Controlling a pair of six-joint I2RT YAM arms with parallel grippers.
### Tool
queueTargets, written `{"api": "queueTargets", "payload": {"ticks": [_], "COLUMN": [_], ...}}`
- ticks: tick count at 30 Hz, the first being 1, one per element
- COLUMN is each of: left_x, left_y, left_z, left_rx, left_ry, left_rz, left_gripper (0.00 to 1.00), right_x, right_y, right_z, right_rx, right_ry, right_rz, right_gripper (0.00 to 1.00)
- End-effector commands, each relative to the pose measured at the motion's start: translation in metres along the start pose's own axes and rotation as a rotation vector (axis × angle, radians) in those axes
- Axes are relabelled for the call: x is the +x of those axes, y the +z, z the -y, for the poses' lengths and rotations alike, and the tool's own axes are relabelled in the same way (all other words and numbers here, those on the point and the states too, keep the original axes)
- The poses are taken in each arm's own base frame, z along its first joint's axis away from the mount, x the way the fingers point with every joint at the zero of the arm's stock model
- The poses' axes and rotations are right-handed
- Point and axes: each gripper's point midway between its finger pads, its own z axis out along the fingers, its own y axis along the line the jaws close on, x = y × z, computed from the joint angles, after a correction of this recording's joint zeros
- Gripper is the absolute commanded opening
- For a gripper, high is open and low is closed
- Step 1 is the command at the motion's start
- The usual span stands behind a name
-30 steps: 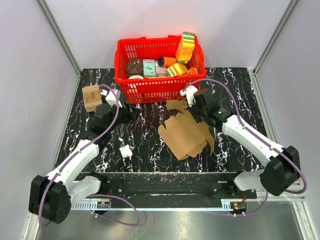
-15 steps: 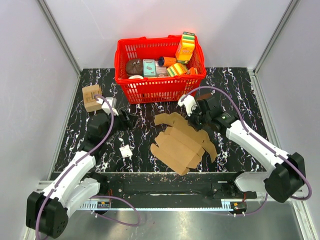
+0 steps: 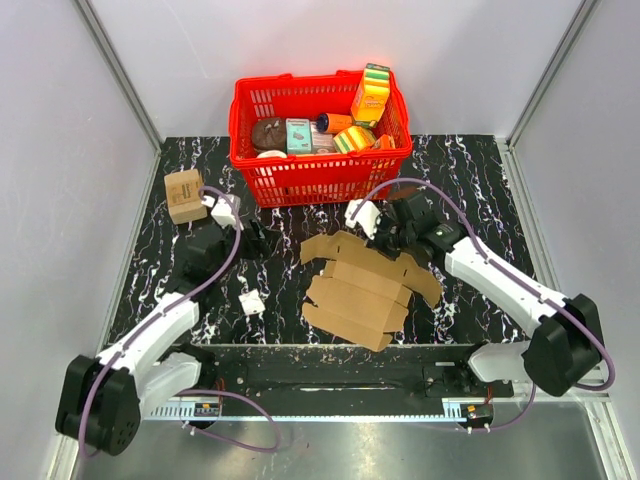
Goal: Fold the paper box
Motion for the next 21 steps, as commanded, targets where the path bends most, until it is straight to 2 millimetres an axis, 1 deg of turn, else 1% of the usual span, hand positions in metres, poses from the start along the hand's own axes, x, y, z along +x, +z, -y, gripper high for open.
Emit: {"api": "queueTargets", "payload": {"ticks": [1,2,3,4,5,6,7,8,9,10,11,12,13,15,16,17,18,19,20,21], "left_x": [-0.021,-0.021,-0.022,-0.018,-0.016,-0.018,-0.012,-0.011,-0.01,-0.005,-0.003,-0.004,0.001,0.006,0.007,0.009,0.016,0.016,0.018,0.025], "left_y": [0.018,0.021,0.023,0.027,0.029,0.032,0.036,0.039,0.041,0.045,0.046,0.048,0.049,0.051,0.052,0.053,0.055,0.057,0.058,0.059], "left_z": [0.0,-0.001,-0.003,-0.006,-0.007,-0.006,-0.008,-0.008,-0.008,-0.008,-0.007,-0.004,-0.002,0.003,0.005,0.006,0.008,0.011,0.013,0.016], "left_rx": [0.016,0.015,0.014,0.011,0.012,0.022,0.022,0.028,0.037,0.047,0.059,0.076,0.1,0.139,0.151,0.164,0.185,0.203,0.217,0.245], "left_ry": [0.05,0.05,0.052,0.051,0.053,0.057,0.055,0.058,0.066,0.067,0.072,0.085,0.089,0.104,0.108,0.12,0.121,0.125,0.127,0.124], "left_rz": [0.088,0.085,0.09,0.078,0.078,0.091,0.073,0.068,0.066,0.046,0.04,0.045,0.028,0.015,0.007,-0.001,-0.028,-0.033,-0.043,-0.071], "left_gripper": [0.75,0.75,0.75,0.75,0.75,0.75,0.75,0.75,0.75,0.75,0.75,0.75,0.75,0.76,0.76,0.76,0.76,0.76,0.75,0.74], "right_x": [-0.016,-0.014,-0.009,-0.009,-0.01,-0.002,-0.006,0.0,-0.002,-0.007,-0.001,-0.003,-0.008,-0.007,-0.014,-0.011,-0.012,-0.015,-0.012,-0.012], "right_y": [0.009,0.01,0.011,0.011,0.01,0.012,0.012,0.012,0.012,0.011,0.01,0.01,0.009,0.009,0.009,0.009,0.01,0.009,0.012,0.012], "right_z": [0.016,0.018,0.019,0.024,0.026,0.025,0.03,0.026,0.025,0.027,0.022,0.021,0.022,0.019,0.019,0.017,0.015,0.017,0.015,0.015], "right_rx": [0.05,0.06,0.065,0.099,0.118,0.129,0.162,0.17,0.183,0.206,0.211,0.218,0.236,0.243,0.26,0.265,0.267,0.287,0.287,0.293], "right_ry": [-0.149,-0.167,-0.21,-0.236,-0.259,-0.289,-0.307,-0.321,-0.348,-0.372,-0.39,-0.417,-0.425,-0.41,-0.413,-0.41,-0.413,-0.419,-0.418,-0.421], "right_rz": [0.062,0.056,0.043,0.042,0.046,0.037,0.059,0.064,0.079,0.11,0.117,0.131,0.152,0.167,0.193,0.195,0.201,0.211,0.203,0.204], "right_gripper": [0.0,0.0,0.0,0.0,0.0,0.0,0.0,0.0,0.0,0.0,0.0,0.0,0.0,0.0,0.0,0.0,0.0,0.0,0.0,0.0]}}
